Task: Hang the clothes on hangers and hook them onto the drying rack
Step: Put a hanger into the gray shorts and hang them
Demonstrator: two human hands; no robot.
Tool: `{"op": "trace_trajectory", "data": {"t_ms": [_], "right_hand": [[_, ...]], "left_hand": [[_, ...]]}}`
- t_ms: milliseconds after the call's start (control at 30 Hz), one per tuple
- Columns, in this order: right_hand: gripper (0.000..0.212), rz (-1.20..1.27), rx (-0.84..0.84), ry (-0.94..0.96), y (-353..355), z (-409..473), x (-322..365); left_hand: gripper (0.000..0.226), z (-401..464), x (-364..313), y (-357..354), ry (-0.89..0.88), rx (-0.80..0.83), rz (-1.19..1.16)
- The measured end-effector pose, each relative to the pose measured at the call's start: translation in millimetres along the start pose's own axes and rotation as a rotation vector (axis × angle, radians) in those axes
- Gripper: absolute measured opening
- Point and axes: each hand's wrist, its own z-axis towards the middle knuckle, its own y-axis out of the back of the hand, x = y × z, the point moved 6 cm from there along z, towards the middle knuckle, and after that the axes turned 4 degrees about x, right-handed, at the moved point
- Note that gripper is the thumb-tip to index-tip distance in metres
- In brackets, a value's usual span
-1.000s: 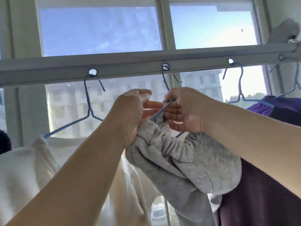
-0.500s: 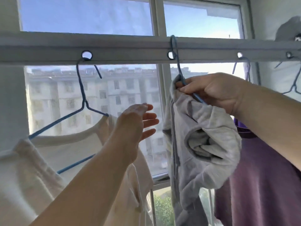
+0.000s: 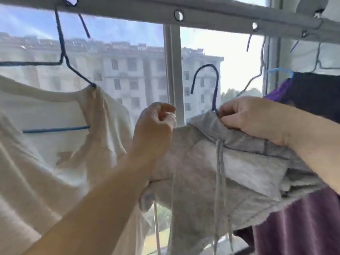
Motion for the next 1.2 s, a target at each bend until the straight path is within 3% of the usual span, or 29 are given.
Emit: {"op": "trace_trajectory", "data": {"t_ms": [67,167,300,400,500,633,800,867,967,1100,1133,1200], "right_hand": [[0.025,-0.06,0.079,-0.025,-23,-8,-13],[0.044,-0.106,0.151,-0.023,-57,-19,-30],[0.058,-0.108,0.138,0.096,-90,-34,-44],[0.06,-0.067,0.193,0.181,-111,-46,-48],[0.055,-0.039,0.263,0.214,-128,-60,-51],[0.051,-0.054,0.21,0.256,-129,-69,-54],[0.05,-0.015,0.203,0.243,-131,-75,-70],[0.05,-0.07,0.254,0.142,-139,-76,-87],[0.045,-0.338,0.342,-0.008,-160,-80,-114],[0.045,-0.632,0.323,0.097,-180,-77,-113],[0.045,-0.636,0.293,0.086,-176,-75,-113],[0.044,-0.408,0.151,-0.006,-155,-69,-114]], "left_hand": [[0.021,-16,10,-13,-0.044,0.07,0.109],[0.023,-44,36,-41,0.017,0.314,0.123],[0.023,-90,76,-71,0.316,0.675,-0.257],[0.024,-116,102,-78,0.496,0.807,-0.445],[0.041,-136,125,-79,0.597,0.931,-0.377],[0.064,-164,152,-83,0.68,1.137,-0.271],[0.068,-163,152,-64,0.681,1.159,0.006],[0.063,-148,145,-50,0.552,1.051,0.27],[0.058,-125,127,-41,0.231,0.858,0.575],[0.051,-129,122,-42,0.028,0.815,0.705],[0.05,-132,123,-42,-0.012,0.81,0.717],[0.048,-137,120,-42,-0.082,0.796,0.698]]}}
